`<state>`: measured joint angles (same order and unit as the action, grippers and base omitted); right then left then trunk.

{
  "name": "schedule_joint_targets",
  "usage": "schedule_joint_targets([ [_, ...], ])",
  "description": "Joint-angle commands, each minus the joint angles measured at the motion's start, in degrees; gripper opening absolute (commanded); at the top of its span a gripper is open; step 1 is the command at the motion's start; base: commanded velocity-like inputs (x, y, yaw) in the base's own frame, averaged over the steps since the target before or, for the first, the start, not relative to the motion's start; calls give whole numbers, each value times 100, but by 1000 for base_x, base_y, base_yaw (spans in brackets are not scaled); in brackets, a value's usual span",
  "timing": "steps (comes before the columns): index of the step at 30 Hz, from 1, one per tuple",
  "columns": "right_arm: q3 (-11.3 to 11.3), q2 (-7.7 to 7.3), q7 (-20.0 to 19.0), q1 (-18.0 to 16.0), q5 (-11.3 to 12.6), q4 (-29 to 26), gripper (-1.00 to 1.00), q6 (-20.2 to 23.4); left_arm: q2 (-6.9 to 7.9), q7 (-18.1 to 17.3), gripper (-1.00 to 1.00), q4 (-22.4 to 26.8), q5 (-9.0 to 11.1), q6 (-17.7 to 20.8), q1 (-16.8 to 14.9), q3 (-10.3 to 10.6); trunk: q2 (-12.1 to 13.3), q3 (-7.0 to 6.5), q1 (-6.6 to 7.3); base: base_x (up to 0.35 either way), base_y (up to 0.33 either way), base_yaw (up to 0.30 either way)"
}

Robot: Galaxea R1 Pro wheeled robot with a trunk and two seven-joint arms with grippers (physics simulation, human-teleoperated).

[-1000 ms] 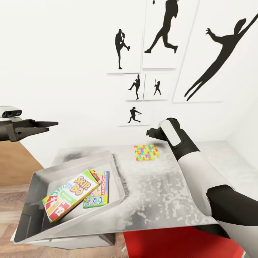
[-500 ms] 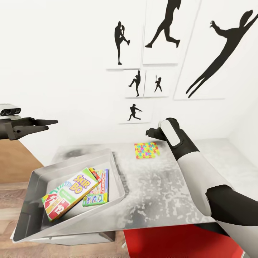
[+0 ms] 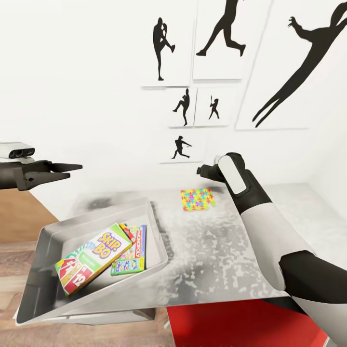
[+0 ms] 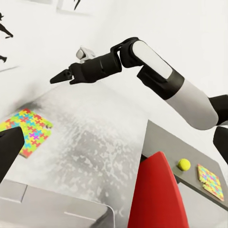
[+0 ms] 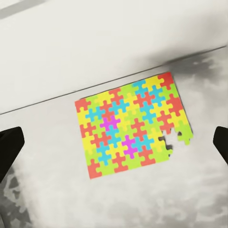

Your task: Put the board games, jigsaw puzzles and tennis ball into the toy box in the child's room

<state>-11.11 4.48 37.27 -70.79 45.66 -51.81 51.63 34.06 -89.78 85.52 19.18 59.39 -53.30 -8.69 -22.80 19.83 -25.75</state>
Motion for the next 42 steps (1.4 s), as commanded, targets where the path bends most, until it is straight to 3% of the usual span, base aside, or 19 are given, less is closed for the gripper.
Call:
schedule_joint_targets([
  [1, -9, -1, 62, -8, 57, -6, 100, 6, 3, -22, 100, 0, -2, 61, -5, 5, -12, 20, -3, 0, 0, 0],
  [39, 2, -12, 79, -368, 51, -15, 100, 47, 22, -22, 100, 0, 7, 61, -7, 5, -12, 380, -3, 0, 0, 0],
  [42, 3, -18, 79, -375, 53, -20, 100, 48, 108, -22, 100, 0, 10, 61, -11, -18, -12, 408, -3, 0, 0, 0],
])
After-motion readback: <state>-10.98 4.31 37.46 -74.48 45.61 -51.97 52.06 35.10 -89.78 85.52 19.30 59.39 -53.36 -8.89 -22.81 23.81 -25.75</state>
